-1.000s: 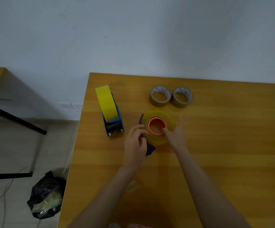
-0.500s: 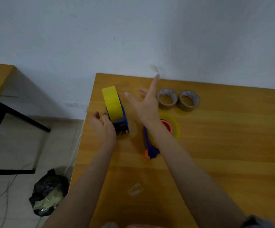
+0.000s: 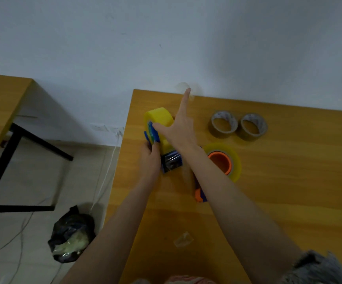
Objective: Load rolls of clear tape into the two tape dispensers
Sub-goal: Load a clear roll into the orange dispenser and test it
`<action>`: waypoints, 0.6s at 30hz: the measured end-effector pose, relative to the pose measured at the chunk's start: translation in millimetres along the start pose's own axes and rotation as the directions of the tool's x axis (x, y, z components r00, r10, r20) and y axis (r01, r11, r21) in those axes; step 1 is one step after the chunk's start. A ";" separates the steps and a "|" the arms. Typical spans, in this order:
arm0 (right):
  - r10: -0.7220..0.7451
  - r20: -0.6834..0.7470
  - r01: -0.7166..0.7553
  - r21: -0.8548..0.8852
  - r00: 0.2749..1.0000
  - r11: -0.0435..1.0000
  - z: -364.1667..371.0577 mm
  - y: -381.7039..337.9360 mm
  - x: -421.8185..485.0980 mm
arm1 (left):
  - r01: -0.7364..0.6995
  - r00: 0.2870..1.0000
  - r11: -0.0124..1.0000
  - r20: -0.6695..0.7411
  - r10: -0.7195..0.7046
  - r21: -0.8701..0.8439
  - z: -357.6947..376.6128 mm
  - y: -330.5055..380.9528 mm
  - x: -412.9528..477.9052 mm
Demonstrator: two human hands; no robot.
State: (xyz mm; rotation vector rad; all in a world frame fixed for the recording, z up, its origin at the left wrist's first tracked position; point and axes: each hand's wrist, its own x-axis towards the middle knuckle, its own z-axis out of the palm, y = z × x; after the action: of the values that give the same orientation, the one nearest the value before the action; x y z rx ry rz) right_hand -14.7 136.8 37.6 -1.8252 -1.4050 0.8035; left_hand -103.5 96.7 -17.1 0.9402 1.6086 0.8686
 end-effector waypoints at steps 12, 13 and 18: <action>0.283 0.134 -0.310 0.269 0.950 0.912 -2.0 38.0 -22.5 | -0.063 0.982 0.990 -0.168 0.084 0.126 -30.5 -15.1 -11.8; 0.278 0.147 -0.307 0.240 0.949 0.921 -2.4 38.2 -23.8 | -0.068 0.979 0.989 -0.181 0.092 0.132 -31.4 -14.8 -14.5; 0.248 0.138 -0.264 0.119 0.959 0.957 -7.0 35.4 -31.7 | -0.089 0.971 0.973 -0.200 0.132 0.212 -41.1 -16.4 -17.9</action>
State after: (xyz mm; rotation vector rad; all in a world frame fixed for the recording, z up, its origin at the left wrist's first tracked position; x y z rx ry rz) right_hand 3.3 98.6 14.6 -1.9017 -1.1667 1.1322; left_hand -143.2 70.3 -16.0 1.1183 1.8694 0.9210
